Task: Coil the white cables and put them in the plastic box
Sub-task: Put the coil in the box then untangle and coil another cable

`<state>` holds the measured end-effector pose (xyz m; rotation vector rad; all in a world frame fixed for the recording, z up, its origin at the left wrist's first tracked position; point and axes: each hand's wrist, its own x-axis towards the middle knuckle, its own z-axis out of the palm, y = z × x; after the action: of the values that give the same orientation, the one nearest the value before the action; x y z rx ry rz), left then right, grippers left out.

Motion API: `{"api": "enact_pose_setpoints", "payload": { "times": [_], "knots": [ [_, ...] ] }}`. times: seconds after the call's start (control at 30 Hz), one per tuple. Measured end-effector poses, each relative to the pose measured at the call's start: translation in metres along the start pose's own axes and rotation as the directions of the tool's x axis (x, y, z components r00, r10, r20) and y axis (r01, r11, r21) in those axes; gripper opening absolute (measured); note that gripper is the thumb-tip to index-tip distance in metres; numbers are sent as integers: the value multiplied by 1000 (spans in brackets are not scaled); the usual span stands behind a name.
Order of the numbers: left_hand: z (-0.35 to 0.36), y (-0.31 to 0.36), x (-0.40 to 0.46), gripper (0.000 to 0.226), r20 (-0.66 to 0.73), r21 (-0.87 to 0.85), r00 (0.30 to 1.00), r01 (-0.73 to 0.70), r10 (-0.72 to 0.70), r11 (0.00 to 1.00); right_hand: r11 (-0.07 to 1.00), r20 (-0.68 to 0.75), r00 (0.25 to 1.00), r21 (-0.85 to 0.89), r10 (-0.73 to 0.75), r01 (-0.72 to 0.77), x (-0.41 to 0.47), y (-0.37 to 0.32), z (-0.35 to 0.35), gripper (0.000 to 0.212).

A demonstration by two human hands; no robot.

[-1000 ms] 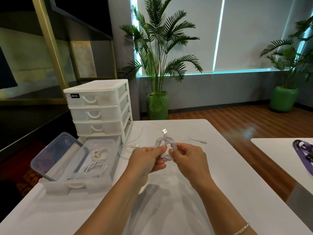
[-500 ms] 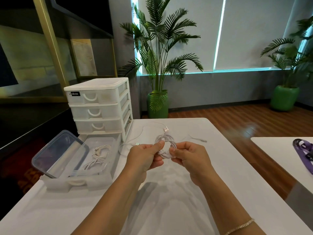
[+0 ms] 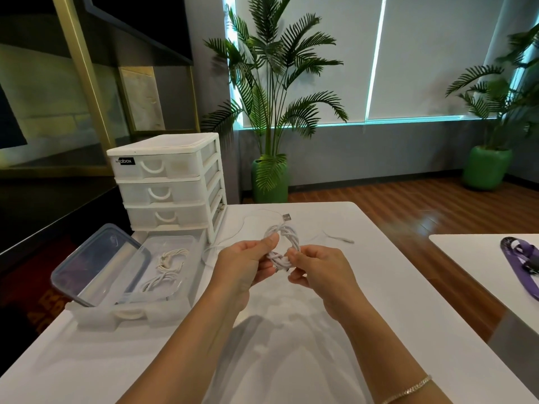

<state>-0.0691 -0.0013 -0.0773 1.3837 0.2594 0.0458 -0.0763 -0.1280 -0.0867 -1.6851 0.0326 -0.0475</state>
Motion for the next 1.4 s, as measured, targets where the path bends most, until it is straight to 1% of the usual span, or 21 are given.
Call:
{"api": "enact_pose_setpoints", "payload": {
  "times": [0.07,0.17,0.23,0.3,0.33,0.43,0.47,0.6,0.67,0.8,0.9,0.97,1.03,1.2,1.33,1.4],
  "knots": [
    [1,0,0,27,5,-18,1000,-13,13,1000,999,12,1000,31,15,-15,0,0,0,21],
    [1,-3,1,22,-19,18,997,-70,71,997,1000,13,1000,9,-1,1,0,0,1,18],
    [1,-4,3,21,-45,73,990,-128,132,989,999,-28,999,-19,-41,40,2,1,1,16],
    [1,-5,5,20,-59,121,983,-167,175,979,998,-90,994,-10,-56,55,4,0,0,26],
    [0,-6,5,20,-53,136,981,-176,184,975,998,-108,992,-4,-62,62,5,0,-1,27],
    [1,-7,5,20,-5,145,981,-190,193,971,997,-129,989,-2,-75,75,5,2,-3,18],
    [1,-7,4,20,13,139,982,-191,191,972,998,-134,989,0,-68,69,5,1,-3,19],
    [2,-4,4,20,72,100,981,-188,182,977,999,-114,992,-7,-47,47,6,0,-3,26],
    [3,-4,3,19,87,80,976,-206,199,975,999,-97,994,-24,-42,40,6,0,-2,26],
    [2,-2,2,16,109,54,969,-229,223,972,1000,-54,998,-6,-20,20,4,0,0,24],
    [2,-4,4,16,115,99,964,-250,239,963,1000,-52,998,-9,-19,18,4,0,1,24],
    [3,-7,4,17,131,148,959,-268,250,952,999,-53,998,-8,-41,41,3,0,3,29],
    [5,-10,2,16,155,162,955,-277,253,947,999,-50,997,-4,-51,51,2,-1,4,32],
    [6,-10,2,15,180,158,959,-246,217,956,990,21,999,133,38,-41,2,-3,2,27],
    [8,-10,2,15,195,105,965,-199,176,974,968,39,997,240,63,-70,0,-3,2,25],
    [9,-10,2,17,209,52,964,-180,165,982,937,56,995,337,78,-92,-1,-4,1,22]
  ]
}}
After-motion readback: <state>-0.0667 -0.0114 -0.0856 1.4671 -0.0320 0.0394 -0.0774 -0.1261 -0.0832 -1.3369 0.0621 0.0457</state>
